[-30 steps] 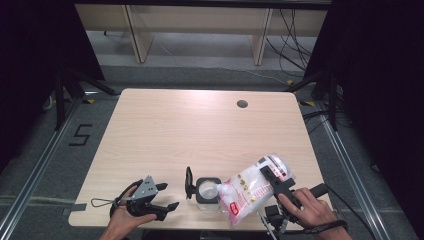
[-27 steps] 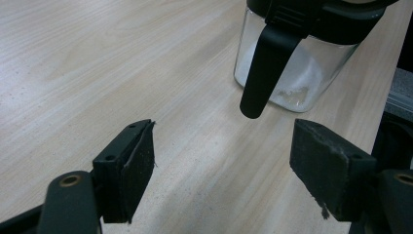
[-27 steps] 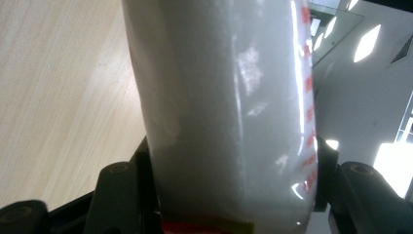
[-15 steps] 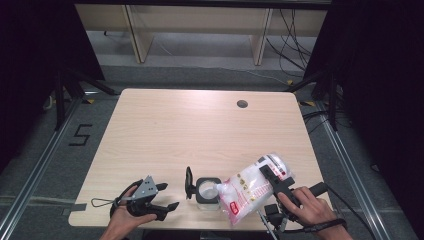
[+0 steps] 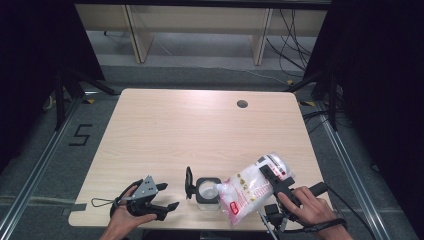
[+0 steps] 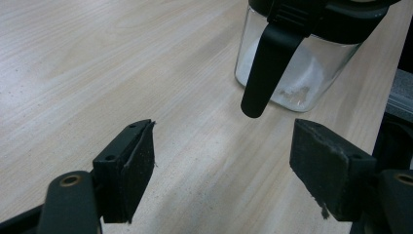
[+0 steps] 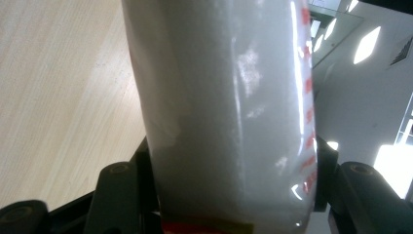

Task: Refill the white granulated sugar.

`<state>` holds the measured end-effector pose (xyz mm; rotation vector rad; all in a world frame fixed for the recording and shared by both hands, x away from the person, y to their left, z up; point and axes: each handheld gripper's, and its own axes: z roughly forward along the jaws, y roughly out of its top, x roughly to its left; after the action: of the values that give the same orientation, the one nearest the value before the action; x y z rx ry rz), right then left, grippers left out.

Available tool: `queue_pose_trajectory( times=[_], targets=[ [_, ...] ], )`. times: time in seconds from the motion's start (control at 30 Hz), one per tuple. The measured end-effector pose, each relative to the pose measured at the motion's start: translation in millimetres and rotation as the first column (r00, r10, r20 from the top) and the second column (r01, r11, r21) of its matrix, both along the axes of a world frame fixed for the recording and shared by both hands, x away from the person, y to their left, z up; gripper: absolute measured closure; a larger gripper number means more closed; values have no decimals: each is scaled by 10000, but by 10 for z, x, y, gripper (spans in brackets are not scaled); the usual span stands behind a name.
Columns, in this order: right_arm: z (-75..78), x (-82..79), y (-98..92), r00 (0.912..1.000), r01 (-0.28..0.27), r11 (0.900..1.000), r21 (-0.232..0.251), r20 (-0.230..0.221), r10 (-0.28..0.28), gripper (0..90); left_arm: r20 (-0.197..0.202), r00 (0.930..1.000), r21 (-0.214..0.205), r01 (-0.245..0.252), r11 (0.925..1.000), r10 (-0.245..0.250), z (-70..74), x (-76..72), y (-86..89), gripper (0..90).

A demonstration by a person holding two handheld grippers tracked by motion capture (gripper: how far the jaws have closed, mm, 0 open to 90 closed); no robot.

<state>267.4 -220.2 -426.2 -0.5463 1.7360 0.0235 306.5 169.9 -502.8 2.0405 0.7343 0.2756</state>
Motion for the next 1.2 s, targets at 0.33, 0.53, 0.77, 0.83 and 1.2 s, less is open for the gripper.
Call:
queue_pose_trajectory(
  times=[0.33, 0.53, 0.77, 0.83, 1.2],
  targets=[
    [2, 1, -3, 10000, -7, 10000, -15, -26, 7, 442, 112, 9999, 176, 129, 9998, -131, 0, 7, 10, 239],
    [-6, -2, -3, 10000, 57, 9999, 112, -38, -56, 442, 69, 9999, 354, 130, 9993, -133, 14, 10, 24, 239],
    [-5, 2, -2, 10000, 5, 10000, 85, -3, -5, 442, 95, 9998, 362, 154, 9992, -158, 13, 11, 25, 239],
    [-10, 1, -3, 10000, 54, 9999, 116, -25, -54, 442, 22, 10000, 9, 25, 10000, -25, 10, -3, 5, 239],
    [-5, 4, -3, 9999, 80, 10000, 60, -68, -79, 442, -9, 10000, -34, 6, 10000, -6, 7, -3, 1, 239]
  ],
)
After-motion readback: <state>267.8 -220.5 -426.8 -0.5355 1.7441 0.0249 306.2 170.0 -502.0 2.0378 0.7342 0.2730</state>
